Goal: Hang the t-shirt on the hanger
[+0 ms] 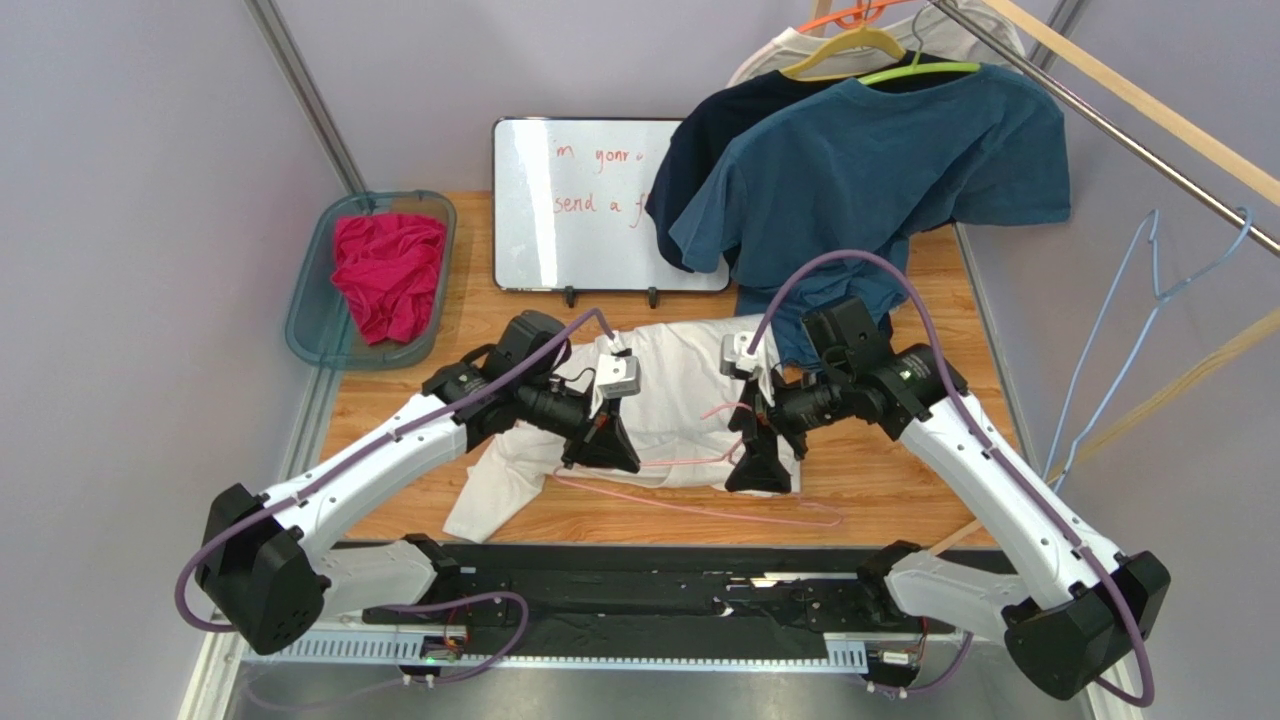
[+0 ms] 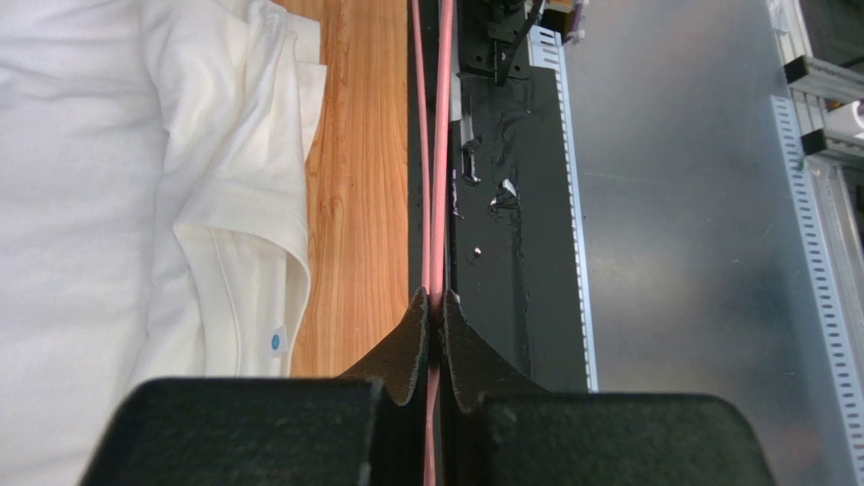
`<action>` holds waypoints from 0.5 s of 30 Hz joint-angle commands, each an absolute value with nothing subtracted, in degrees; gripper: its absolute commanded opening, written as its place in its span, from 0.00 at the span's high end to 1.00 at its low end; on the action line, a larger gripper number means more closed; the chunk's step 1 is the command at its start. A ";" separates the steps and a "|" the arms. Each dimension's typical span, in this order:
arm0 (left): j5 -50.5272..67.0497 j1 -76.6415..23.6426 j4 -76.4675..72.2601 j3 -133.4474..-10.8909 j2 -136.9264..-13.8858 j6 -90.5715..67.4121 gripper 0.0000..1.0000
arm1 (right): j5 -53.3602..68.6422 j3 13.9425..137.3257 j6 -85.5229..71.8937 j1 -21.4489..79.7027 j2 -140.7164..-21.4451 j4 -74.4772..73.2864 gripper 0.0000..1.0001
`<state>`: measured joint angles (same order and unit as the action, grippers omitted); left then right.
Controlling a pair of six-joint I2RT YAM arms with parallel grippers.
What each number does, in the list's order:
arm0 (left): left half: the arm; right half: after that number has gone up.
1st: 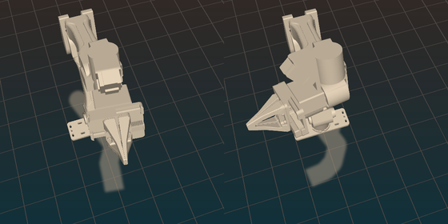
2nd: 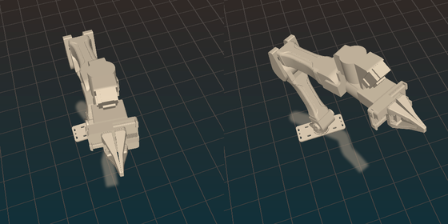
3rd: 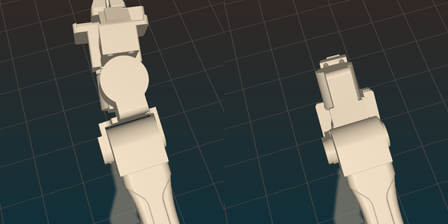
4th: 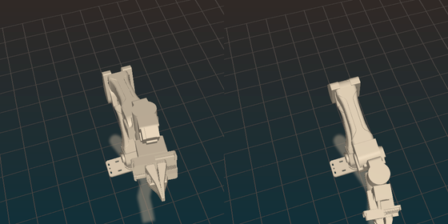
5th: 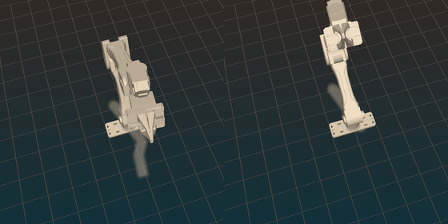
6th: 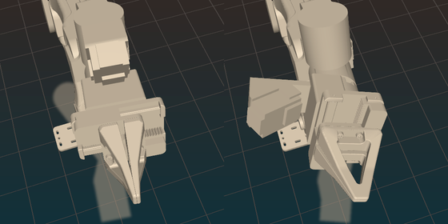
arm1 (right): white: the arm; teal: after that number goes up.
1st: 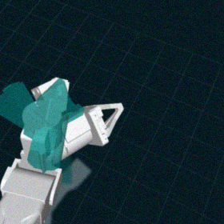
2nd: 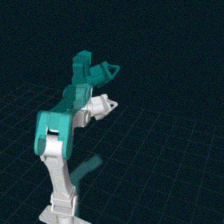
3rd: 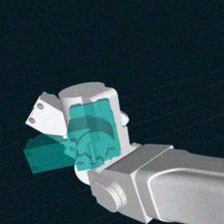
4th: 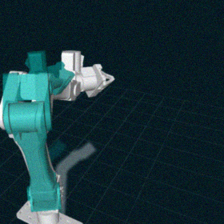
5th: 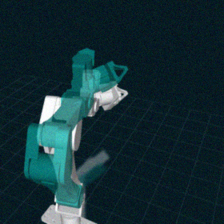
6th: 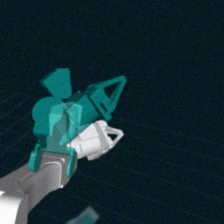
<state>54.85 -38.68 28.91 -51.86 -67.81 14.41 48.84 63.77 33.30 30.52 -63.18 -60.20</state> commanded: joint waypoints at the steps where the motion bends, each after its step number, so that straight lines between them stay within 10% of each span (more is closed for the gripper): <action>1: 62.22 -35.16 21.64 -50.72 -66.97 7.48 1.00 | 48.07 60.12 33.49 30.24 -58.20 -54.50 0.00; 10: 66.44 -33.84 15.65 -50.19 -67.59 1.32 1.00 | 52.29 59.06 23.03 29.88 -59.94 -41.14 0.15; 15: 66.45 -33.66 13.54 -50.18 -68.11 -1.58 1.00 | 54.75 61.34 22.76 29.88 -63.37 -40.33 0.72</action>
<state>63.26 -33.89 18.68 -50.28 -67.85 2.17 51.62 58.76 24.97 30.13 -61.58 -44.64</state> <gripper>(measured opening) 0.008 0.484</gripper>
